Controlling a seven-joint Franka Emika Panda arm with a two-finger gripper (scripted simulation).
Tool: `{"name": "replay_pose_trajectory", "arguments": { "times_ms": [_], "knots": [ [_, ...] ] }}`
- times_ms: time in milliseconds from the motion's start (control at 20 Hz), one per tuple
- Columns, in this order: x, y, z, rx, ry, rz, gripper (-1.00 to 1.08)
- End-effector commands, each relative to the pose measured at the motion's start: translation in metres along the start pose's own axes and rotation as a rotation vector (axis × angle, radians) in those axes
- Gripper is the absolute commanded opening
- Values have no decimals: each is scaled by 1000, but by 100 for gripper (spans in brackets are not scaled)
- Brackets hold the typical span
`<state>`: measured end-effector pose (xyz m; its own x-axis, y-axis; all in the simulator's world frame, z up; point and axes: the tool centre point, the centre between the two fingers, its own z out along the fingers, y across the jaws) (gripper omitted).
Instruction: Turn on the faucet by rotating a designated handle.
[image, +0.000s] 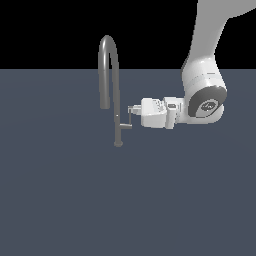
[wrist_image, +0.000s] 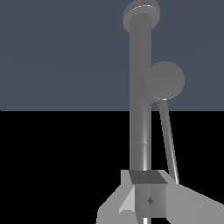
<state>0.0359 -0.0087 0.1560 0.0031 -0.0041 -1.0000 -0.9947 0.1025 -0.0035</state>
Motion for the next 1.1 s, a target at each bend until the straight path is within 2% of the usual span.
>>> {"name": "replay_pose_trajectory", "arguments": {
  "times_ms": [0, 350, 450, 850, 900, 950, 1050],
  "knots": [
    [1, 9, 0, -3, -2, 3, -100],
    [2, 32, 0, -5, -4, 3, -100],
    [-2, 24, 0, 0, -1, -9, -100],
    [20, 59, 0, -5, -4, 2, -100],
    [20, 59, 0, -5, -4, 2, -100],
    [9, 46, 0, 0, 0, -22, -100],
    [22, 55, 0, -1, -1, -15, -100]
  ]
}}
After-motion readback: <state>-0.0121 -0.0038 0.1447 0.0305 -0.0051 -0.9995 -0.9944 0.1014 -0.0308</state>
